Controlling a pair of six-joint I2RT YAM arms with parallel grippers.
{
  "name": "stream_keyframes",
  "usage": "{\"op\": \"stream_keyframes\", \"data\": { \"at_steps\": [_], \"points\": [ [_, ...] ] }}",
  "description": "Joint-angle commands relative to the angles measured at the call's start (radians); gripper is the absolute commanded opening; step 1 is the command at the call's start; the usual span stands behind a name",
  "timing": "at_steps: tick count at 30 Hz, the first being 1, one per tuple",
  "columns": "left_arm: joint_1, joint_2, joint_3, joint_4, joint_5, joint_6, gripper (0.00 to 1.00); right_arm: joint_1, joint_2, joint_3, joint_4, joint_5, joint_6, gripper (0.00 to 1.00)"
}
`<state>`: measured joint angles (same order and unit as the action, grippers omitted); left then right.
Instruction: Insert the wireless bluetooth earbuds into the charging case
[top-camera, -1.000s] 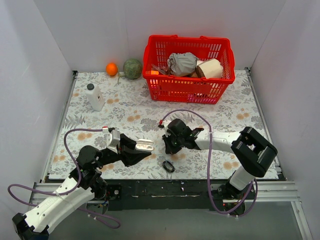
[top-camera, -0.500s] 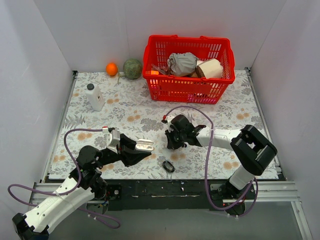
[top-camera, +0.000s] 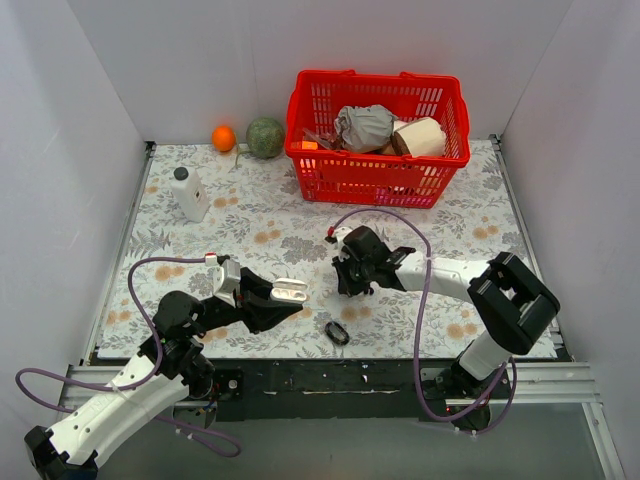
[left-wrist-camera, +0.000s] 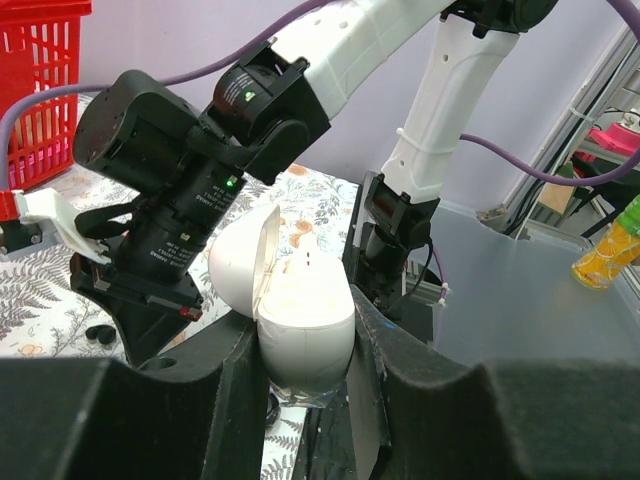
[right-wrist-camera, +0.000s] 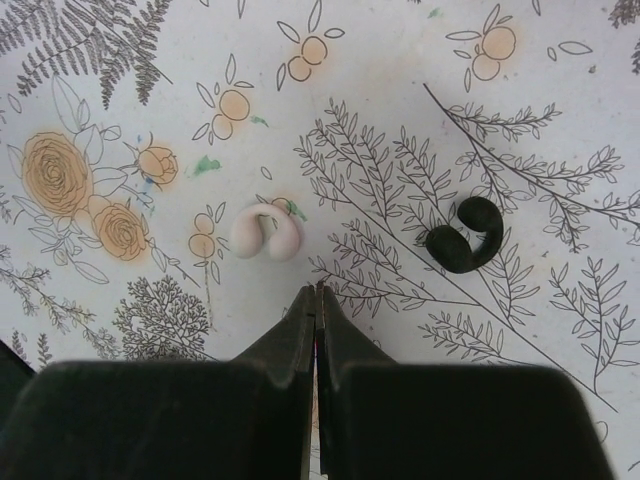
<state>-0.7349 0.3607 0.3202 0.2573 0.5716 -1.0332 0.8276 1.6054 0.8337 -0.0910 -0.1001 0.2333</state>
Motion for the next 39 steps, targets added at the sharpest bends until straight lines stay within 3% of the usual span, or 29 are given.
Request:
{"op": "stream_keyframes", "data": {
  "at_steps": [1,34,37,39],
  "points": [
    [-0.001,-0.005,-0.009,-0.001,-0.012,-0.001,0.0,0.021,-0.042,-0.011,-0.009,-0.012,0.0,0.01],
    [-0.001,-0.022,-0.007,-0.02,-0.004,-0.008,0.0,0.019,0.212,0.231,-0.055,-0.039,-0.149,0.01],
    [-0.001,-0.025,-0.004,-0.029,-0.003,-0.008,0.0,0.016,0.205,0.24,-0.072,0.022,-0.14,0.01],
    [-0.001,-0.032,-0.001,-0.036,-0.01,-0.005,0.0,0.016,0.151,0.223,-0.066,0.074,-0.123,0.08]
  ]
}}
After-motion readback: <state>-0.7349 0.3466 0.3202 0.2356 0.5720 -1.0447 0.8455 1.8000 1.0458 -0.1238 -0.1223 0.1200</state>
